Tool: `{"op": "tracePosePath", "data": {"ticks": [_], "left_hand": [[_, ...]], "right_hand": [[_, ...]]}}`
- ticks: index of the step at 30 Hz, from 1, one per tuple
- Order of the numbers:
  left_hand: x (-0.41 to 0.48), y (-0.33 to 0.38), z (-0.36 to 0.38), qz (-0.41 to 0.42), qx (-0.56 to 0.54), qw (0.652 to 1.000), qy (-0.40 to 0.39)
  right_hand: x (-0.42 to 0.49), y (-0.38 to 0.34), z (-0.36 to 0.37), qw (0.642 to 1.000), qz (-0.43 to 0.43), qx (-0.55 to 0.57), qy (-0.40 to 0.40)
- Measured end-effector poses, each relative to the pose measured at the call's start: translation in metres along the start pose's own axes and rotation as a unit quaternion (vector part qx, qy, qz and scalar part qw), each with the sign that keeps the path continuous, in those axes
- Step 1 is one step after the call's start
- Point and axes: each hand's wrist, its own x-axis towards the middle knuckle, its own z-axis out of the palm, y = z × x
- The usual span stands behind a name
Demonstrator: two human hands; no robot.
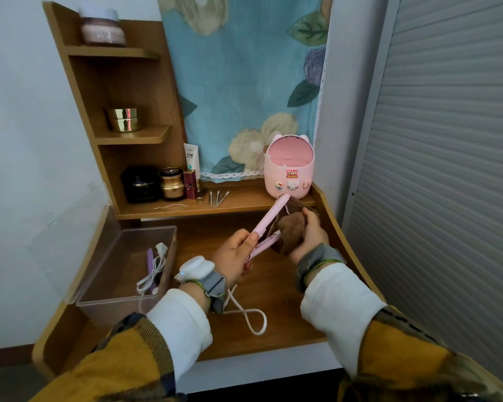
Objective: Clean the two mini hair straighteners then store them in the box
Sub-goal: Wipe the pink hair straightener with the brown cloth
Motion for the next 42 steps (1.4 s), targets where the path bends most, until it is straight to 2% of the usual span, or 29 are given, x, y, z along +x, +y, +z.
{"op": "tracePosePath", "data": {"ticks": [3, 6, 8, 11, 13, 16, 21, 24, 28, 29, 30, 31, 33, 34, 36, 39, 42], "left_hand": [[0.002, -0.002, 0.015, 0.018, -0.034, 0.999, 0.038], [0.009, 0.002, 0.023, 0.018, -0.033, 0.994, 0.105], [0.011, 0.009, 0.022, -0.003, -0.049, 0.992, 0.117], [0.018, 0.007, 0.018, -0.05, -0.122, 0.978, 0.161], [0.022, 0.003, 0.017, -0.092, -0.241, 0.951, 0.171], [0.029, -0.008, 0.014, -0.133, -0.368, 0.909, 0.145], [0.026, -0.004, 0.01, -0.196, -0.45, 0.87, 0.033], [0.028, -0.003, 0.01, -0.188, -0.453, 0.871, 0.036], [0.032, -0.005, 0.013, -0.189, -0.467, 0.862, 0.059], [0.033, -0.005, 0.013, -0.188, -0.464, 0.863, 0.067], [0.034, -0.007, 0.013, -0.181, -0.467, 0.862, 0.078], [0.035, -0.007, 0.012, -0.171, -0.48, 0.857, 0.081], [0.036, -0.006, 0.007, -0.145, -0.508, 0.843, 0.103], [0.038, -0.005, 0.004, -0.127, -0.513, 0.841, 0.116], [0.04, -0.005, 0.001, -0.1, -0.492, 0.854, 0.14], [0.037, -0.007, 0.005, -0.098, -0.423, 0.891, 0.13], [0.03, -0.006, 0.011, -0.101, -0.398, 0.906, 0.103]], "right_hand": [[-0.009, 0.012, 0.007, 0.998, -0.03, -0.01, -0.046], [-0.024, 0.031, 0.018, 0.99, -0.067, -0.117, -0.049], [-0.026, 0.038, 0.023, 0.981, -0.098, -0.158, -0.05], [-0.03, 0.041, 0.021, 0.969, -0.098, -0.21, -0.087], [-0.034, 0.045, 0.02, 0.963, -0.074, -0.222, -0.131], [-0.032, 0.053, 0.018, 0.947, -0.088, -0.27, -0.149], [-0.021, 0.056, 0.012, 0.887, -0.184, -0.415, -0.081], [-0.019, 0.054, 0.008, 0.849, -0.24, -0.464, -0.076], [-0.018, 0.05, 0.001, 0.837, -0.29, -0.454, -0.094], [-0.017, 0.051, 0.001, 0.839, -0.292, -0.45, -0.093], [-0.015, 0.051, 0.0, 0.856, -0.284, -0.423, -0.092], [-0.012, 0.051, -0.003, 0.889, -0.257, -0.368, -0.091], [-0.011, 0.044, -0.002, 0.96, -0.15, -0.221, -0.077], [-0.015, 0.039, -0.003, 0.977, -0.091, -0.182, -0.066], [-0.018, 0.037, -0.006, 0.977, -0.042, -0.181, -0.101], [-0.029, 0.05, -0.002, 0.938, -0.11, -0.269, -0.191], [-0.025, 0.062, 0.002, 0.862, -0.251, -0.402, -0.181]]}}
